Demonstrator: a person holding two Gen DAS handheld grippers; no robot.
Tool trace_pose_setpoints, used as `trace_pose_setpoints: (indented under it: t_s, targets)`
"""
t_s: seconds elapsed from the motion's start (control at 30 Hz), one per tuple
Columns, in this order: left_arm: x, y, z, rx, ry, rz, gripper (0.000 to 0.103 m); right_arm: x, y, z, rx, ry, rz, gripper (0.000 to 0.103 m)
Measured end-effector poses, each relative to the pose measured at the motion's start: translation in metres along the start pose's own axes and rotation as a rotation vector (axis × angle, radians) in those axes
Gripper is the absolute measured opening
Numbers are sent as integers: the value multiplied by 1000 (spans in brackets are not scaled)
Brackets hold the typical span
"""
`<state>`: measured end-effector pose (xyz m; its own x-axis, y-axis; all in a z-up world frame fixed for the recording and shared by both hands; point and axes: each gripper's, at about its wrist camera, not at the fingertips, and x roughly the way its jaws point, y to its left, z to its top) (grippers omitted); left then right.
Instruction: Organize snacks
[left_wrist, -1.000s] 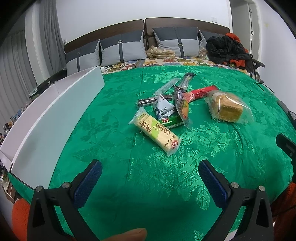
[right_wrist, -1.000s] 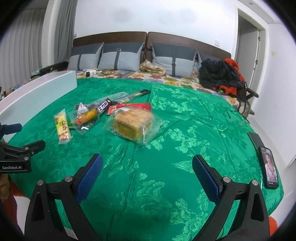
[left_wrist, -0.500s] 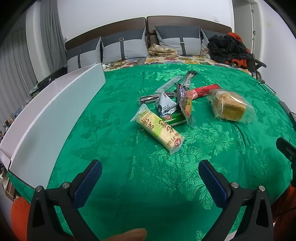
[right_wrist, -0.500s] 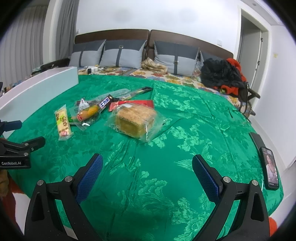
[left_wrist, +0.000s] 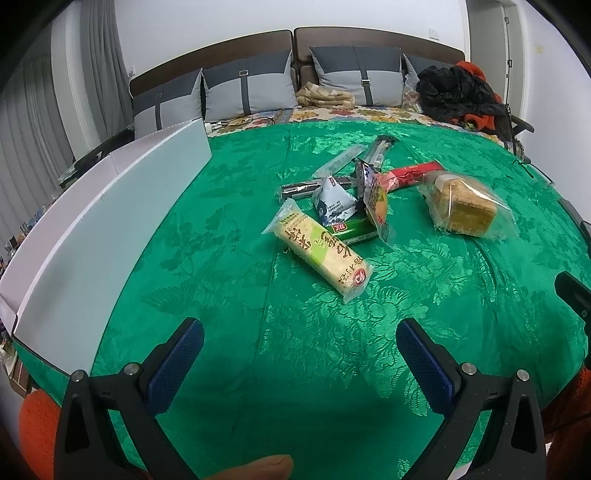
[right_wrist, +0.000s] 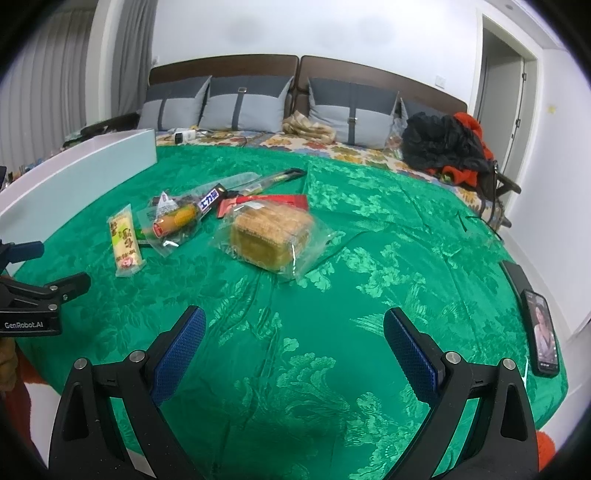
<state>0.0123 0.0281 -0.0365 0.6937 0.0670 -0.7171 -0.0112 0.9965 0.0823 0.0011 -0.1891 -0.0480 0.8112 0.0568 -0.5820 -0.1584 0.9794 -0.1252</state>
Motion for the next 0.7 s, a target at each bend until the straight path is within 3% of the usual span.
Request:
trace_pose_setpoints:
  t_s: [0.7]
  targets:
    - [21, 14, -3, -56, 81, 1, 103, 5, -6, -1, 26, 29, 6, 99]
